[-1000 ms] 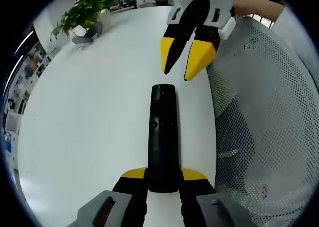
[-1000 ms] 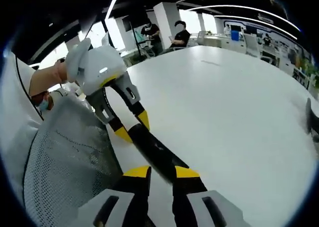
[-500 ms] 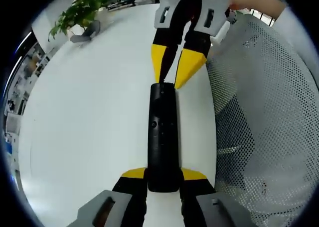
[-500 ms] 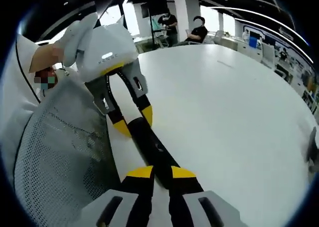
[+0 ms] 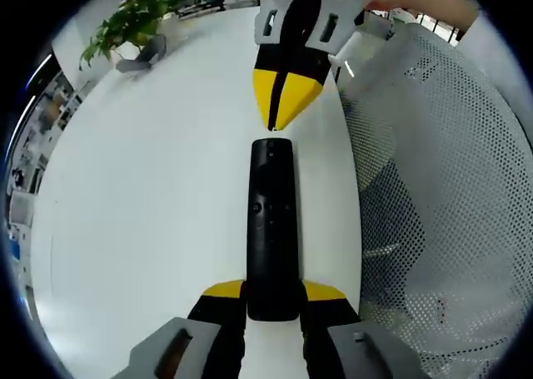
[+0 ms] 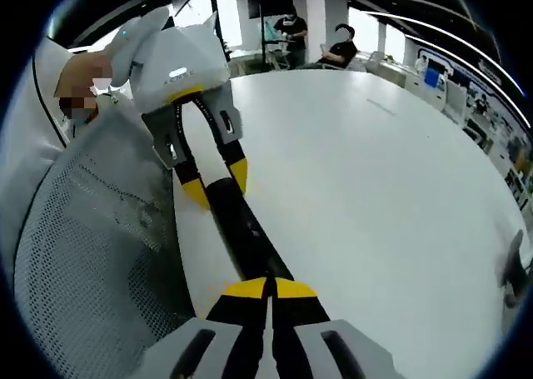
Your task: Press the specified remote control buttons in sequence, fully releasing each button before pressing the next.
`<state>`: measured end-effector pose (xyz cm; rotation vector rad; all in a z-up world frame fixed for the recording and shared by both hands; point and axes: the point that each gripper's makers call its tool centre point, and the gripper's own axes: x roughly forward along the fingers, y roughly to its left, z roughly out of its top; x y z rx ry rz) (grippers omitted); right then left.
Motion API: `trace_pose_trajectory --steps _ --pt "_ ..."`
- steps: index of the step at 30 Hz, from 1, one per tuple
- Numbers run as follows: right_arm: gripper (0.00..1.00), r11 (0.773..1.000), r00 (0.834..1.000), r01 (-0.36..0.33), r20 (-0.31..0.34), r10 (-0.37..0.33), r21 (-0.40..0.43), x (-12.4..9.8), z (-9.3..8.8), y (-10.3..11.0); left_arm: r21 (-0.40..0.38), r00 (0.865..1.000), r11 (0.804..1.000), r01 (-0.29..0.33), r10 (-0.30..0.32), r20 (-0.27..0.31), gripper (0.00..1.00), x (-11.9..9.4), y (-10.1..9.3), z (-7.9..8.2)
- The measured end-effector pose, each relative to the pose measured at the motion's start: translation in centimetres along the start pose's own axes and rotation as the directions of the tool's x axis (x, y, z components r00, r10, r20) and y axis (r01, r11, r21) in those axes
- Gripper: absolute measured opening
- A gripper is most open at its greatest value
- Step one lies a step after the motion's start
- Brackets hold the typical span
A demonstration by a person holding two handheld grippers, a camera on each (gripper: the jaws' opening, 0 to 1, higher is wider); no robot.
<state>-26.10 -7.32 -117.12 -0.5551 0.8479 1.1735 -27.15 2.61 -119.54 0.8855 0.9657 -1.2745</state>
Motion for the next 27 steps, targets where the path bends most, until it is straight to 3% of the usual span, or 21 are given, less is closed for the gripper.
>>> trace_pose_trajectory --steps 9,15,20,24,27 --pt "0.0 0.993 0.996 -0.038 -0.079 0.029 -0.115 0.6 -0.5 0.2 0.035 1.0 0.999 0.016 -0.016 0.003 0.24 0.0 -0.1 0.0" --pt "0.0 0.971 0.987 -0.098 -0.146 0.068 -0.216 1.1 -0.7 0.7 0.047 1.0 0.999 0.023 -0.023 0.001 0.24 0.0 0.0 0.0" --pt "0.0 0.963 0.981 -0.117 -0.176 0.075 -0.245 1.1 -0.6 0.7 0.05 1.0 0.998 0.026 -0.025 -0.014 0.24 0.0 0.0 0.0" --pt "0.0 0.935 0.963 -0.153 -0.261 0.067 -0.321 1.2 -0.7 0.6 0.05 0.999 0.998 0.028 -0.027 -0.02 0.24 0.0 0.0 0.0" --pt "0.0 0.882 0.941 -0.192 -0.336 0.041 -0.431 1.4 -0.8 0.6 0.054 0.999 0.998 0.028 -0.026 -0.028 0.24 0.0 0.0 0.0"
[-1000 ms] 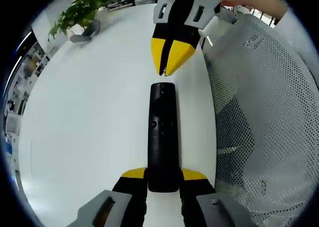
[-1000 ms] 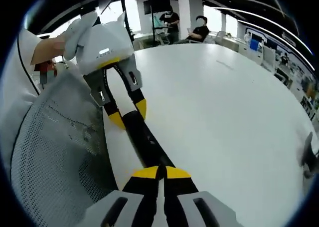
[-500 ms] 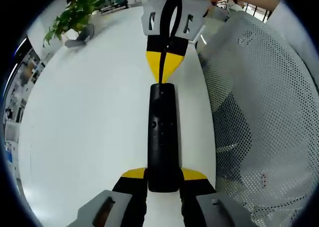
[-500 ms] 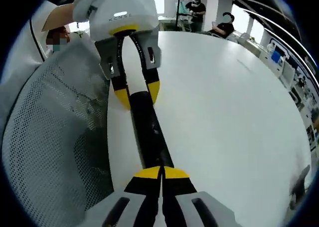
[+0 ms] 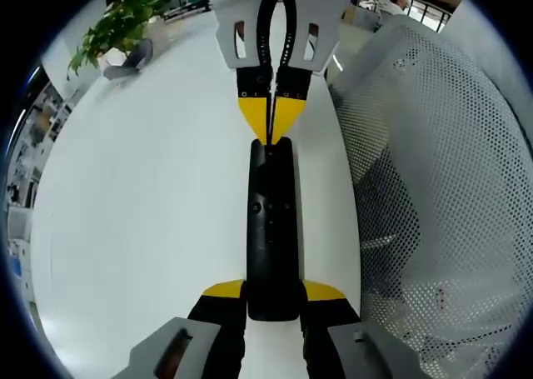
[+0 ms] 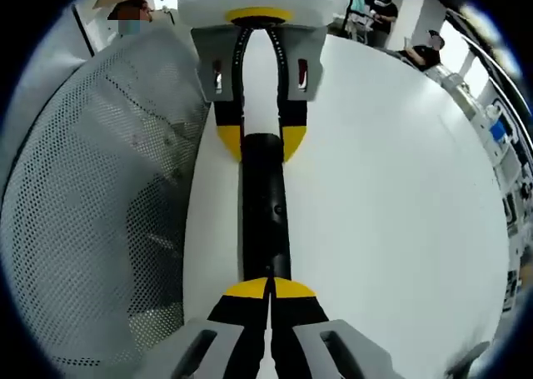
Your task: Press the specified remote control buttons in sequence, fully releasing each button before pressing the next.
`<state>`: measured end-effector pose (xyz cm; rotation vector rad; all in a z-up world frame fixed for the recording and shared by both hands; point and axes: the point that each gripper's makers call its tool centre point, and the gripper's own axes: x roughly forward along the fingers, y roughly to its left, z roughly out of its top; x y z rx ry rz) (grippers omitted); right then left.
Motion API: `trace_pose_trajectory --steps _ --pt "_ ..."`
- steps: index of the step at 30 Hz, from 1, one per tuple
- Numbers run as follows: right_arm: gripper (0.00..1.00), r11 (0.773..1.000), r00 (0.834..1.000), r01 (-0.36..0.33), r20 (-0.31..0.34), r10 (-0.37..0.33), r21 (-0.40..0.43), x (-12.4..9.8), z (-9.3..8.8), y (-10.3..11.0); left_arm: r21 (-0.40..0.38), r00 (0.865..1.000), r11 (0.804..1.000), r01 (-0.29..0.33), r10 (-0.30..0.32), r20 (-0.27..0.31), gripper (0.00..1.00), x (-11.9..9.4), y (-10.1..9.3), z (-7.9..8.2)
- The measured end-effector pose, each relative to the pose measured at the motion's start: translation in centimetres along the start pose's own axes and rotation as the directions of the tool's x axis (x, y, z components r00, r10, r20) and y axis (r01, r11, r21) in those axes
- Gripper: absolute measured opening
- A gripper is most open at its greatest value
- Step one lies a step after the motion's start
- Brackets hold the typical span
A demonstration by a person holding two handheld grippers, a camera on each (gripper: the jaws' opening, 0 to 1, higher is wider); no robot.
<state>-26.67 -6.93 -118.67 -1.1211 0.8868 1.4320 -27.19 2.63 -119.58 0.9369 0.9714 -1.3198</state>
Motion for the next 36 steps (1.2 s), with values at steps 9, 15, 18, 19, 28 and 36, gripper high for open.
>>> trace_pose_trajectory --steps 9,15,18,19,28,36 --pt "0.0 0.994 0.999 0.0 0.039 -0.004 0.112 -0.1 -0.1 0.0 0.012 1.0 1.0 0.0 0.0 0.009 0.24 0.0 -0.1 -0.1" --pt "0.0 0.989 0.999 -0.002 0.033 -0.003 0.151 -0.1 0.0 -0.1 -0.012 1.0 1.0 -0.002 0.002 -0.002 0.24 0.0 0.0 0.0" --pt "0.0 0.989 0.999 -0.005 0.036 -0.001 0.15 -0.1 -0.1 -0.1 -0.012 1.0 1.0 -0.005 0.005 -0.017 0.24 0.0 0.0 0.0" --pt "0.0 0.988 0.999 -0.007 0.043 0.0 0.155 -0.1 -0.1 -0.1 -0.01 1.0 1.0 -0.004 0.004 -0.018 0.24 0.0 0.0 0.0" --pt "0.0 0.935 0.962 -0.001 0.257 -0.096 0.354 -0.4 0.2 -0.2 -0.008 1.0 1.0 0.005 -0.005 -0.016 0.24 0.0 0.0 -0.1" --pt "0.0 0.956 0.96 -0.001 0.267 -0.081 0.293 -0.6 1.2 0.0 -0.01 1.0 1.0 0.003 -0.003 0.003 0.24 0.0 0.0 0.0"
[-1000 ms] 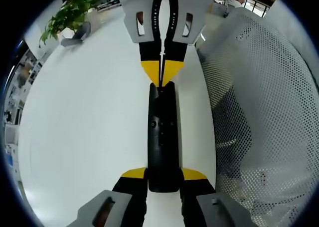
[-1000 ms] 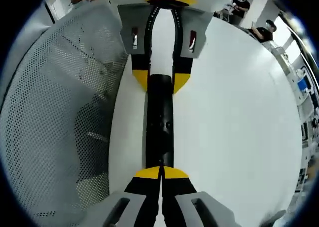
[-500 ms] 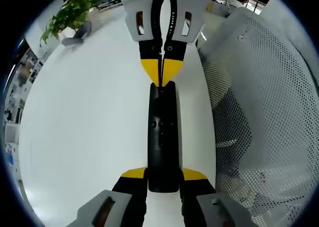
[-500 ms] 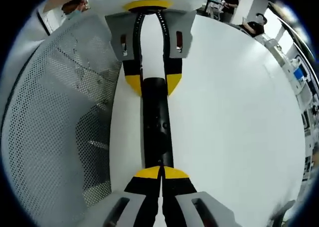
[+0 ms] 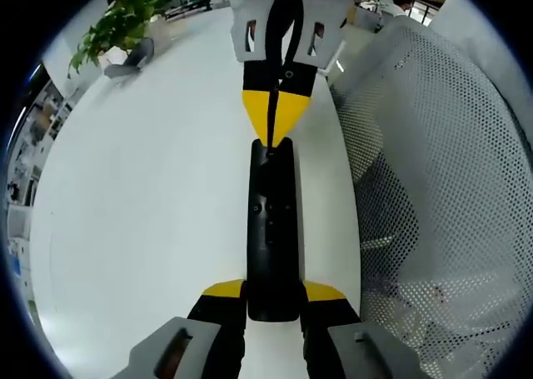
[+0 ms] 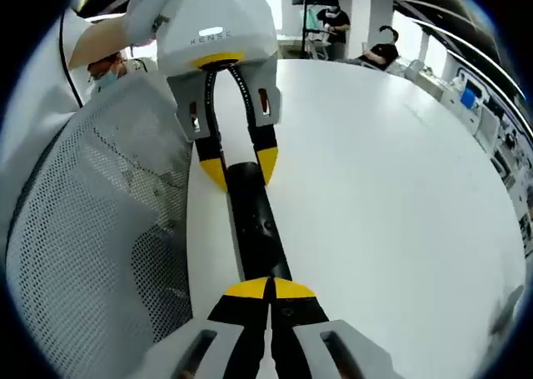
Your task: Press the specified remote control buttons in sequence, fully releasing each button before pressing the next.
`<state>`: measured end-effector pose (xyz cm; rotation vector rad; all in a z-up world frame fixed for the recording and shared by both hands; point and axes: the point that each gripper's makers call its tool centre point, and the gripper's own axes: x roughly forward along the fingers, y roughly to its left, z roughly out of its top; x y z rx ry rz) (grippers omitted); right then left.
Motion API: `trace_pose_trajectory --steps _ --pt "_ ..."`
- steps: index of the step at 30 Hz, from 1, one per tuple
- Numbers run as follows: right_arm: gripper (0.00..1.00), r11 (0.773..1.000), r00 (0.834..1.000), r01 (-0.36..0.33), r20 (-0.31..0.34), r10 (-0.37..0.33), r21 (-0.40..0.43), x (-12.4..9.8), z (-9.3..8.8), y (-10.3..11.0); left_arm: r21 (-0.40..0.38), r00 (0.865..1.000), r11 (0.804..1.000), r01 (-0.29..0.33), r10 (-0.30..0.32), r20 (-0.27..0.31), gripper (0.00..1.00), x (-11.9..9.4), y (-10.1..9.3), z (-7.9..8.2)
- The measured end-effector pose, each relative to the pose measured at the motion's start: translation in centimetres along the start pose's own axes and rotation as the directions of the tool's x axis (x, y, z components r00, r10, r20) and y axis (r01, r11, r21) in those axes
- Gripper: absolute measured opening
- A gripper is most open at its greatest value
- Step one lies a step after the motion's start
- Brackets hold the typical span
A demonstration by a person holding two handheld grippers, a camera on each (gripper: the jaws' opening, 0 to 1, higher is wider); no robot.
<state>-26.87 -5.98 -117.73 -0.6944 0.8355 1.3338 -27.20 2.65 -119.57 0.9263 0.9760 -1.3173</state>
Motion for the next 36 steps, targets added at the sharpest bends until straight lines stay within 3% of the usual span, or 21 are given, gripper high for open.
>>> trace_pose_trajectory --steps 2,4,5,9,13,16,19,23,26,30,36 --pt "0.0 1.0 1.0 -0.015 -0.015 0.015 -0.023 0.3 0.0 0.1 0.002 1.0 1.0 0.0 0.0 -0.004 0.24 0.0 0.0 0.0" --pt "0.0 0.998 0.997 -0.025 -0.075 0.021 -0.058 0.5 -0.6 0.2 0.002 1.0 1.0 0.002 -0.002 -0.002 0.24 0.0 0.0 0.0" --pt "0.0 0.994 0.998 -0.029 -0.06 0.023 -0.108 0.5 -0.1 0.1 0.001 1.0 1.0 0.002 -0.002 -0.001 0.24 0.0 0.0 0.0" --pt "0.0 0.99 0.992 -0.041 -0.12 0.025 -0.132 0.6 -0.3 0.2 0.002 1.0 1.0 0.002 -0.002 0.007 0.24 0.0 0.0 0.0" --pt "0.0 0.984 0.975 -0.062 -0.223 0.024 -0.166 0.7 -0.4 0.1 0.0 1.0 1.0 -0.001 0.001 0.021 0.24 0.0 0.0 -0.1" --pt "0.0 0.985 0.966 -0.059 -0.26 0.014 -0.164 0.9 -0.2 0.2 0.002 0.999 1.0 0.002 -0.002 0.037 0.24 -0.1 0.0 -0.1" --pt "0.0 0.986 0.974 -0.031 -0.228 -0.007 -0.163 0.8 -0.5 0.1 0.003 0.999 1.0 0.004 -0.004 0.045 0.24 0.0 0.0 0.0" --pt "0.0 0.998 0.999 0.033 -0.034 -0.035 -0.056 0.5 -0.2 -0.1 -0.001 0.999 1.0 0.005 -0.005 0.048 0.24 0.0 0.0 0.0" --pt "0.0 0.999 0.997 0.041 0.057 -0.042 0.013 0.3 -0.2 0.1 -0.002 0.999 1.0 0.006 -0.006 0.049 0.24 -0.1 -0.1 0.0" --pt "0.0 0.998 0.996 0.061 0.063 -0.059 -0.022 0.1 0.5 0.3 -0.003 0.999 1.0 0.006 -0.006 0.045 0.24 -0.1 -0.1 0.0" --pt "0.0 0.996 1.0 0.019 0.016 -0.018 -0.09 1.1 1.2 0.6 0.004 0.999 1.0 0.009 -0.01 0.032 0.24 0.0 0.0 0.0"
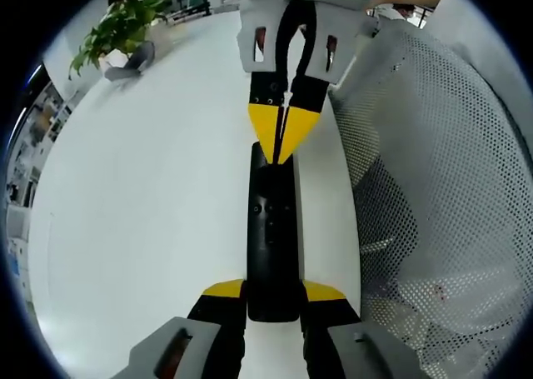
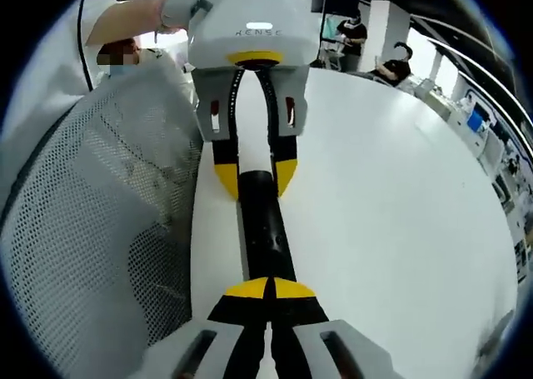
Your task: Press the specified remote control buttons in sequence, fully releasing each button before pressing the next.
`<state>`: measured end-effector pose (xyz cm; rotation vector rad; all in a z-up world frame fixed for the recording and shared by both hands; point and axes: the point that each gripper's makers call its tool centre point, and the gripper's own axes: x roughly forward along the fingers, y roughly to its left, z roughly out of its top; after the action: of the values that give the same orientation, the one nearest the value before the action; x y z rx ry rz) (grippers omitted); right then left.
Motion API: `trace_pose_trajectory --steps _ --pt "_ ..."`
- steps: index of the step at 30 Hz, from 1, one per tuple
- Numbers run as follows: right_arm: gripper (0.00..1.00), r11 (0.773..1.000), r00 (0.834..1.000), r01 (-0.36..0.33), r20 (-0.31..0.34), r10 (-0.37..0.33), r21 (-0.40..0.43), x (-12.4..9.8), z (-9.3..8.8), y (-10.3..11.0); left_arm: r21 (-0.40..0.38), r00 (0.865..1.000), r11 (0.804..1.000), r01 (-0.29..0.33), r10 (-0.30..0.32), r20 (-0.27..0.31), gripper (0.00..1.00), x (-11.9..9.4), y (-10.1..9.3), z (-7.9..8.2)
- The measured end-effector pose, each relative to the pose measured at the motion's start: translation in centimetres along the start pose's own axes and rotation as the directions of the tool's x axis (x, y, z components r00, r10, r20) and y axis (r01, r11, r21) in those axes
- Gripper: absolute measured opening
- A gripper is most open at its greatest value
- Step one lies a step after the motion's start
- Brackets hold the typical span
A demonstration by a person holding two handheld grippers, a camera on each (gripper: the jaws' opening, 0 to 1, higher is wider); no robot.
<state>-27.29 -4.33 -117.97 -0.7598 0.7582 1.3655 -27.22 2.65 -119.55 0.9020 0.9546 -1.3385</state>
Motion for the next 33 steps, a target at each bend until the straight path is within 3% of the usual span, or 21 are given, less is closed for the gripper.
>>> trace_pose_trajectory --steps 2,4,12,16,19,24,29,33 --pt "0.0 1.0 0.999 0.001 -0.036 -0.001 0.003 0.2 -0.3 -0.1 0.0 1.0 1.0 0.0 0.0 -0.002 0.24 0.0 0.0 0.0" --pt "0.0 1.0 0.999 0.006 -0.033 -0.006 0.003 0.2 -0.2 -0.2 -0.002 1.0 1.0 -0.001 0.001 0.0 0.24 0.0 0.0 0.0" --pt "0.0 0.992 0.992 -0.007 -0.123 -0.009 -0.122 0.5 -0.2 0.0 0.004 1.0 1.0 0.006 -0.006 -0.001 0.24 0.0 -0.1 -0.1" --pt "0.0 0.993 0.99 -0.011 -0.144 -0.005 -0.114 0.5 -0.2 -0.1 0.013 1.0 1.0 0.011 -0.011 -0.007 0.24 0.0 -0.1 -0.2" --pt "0.0 0.995 0.993 -0.007 -0.117 -0.004 -0.095 0.4 -0.3 -0.1 0.014 1.0 1.0 0.011 -0.011 -0.008 0.24 0.0 -0.2 -0.2" --pt "0.0 0.999 0.999 0.033 -0.004 -0.033 -0.013 -0.1 0.2 -0.5 0.006 1.0 1.0 0.005 -0.005 0.0 0.24 0.0 -0.2 -0.2" --pt "0.09 1.0 1.0 0.003 0.002 -0.003 -0.003 -0.1 0.7 -0.3 0.001 1.0 1.0 0.005 -0.005 0.01 0.24 -0.1 -0.1 -0.2" --pt "0.08 0.999 0.999 -0.023 -0.032 0.022 -0.04 0.5 0.2 0.1 -0.003 1.0 1.0 0.005 -0.005 0.017 0.24 0.0 -0.1 -0.2"
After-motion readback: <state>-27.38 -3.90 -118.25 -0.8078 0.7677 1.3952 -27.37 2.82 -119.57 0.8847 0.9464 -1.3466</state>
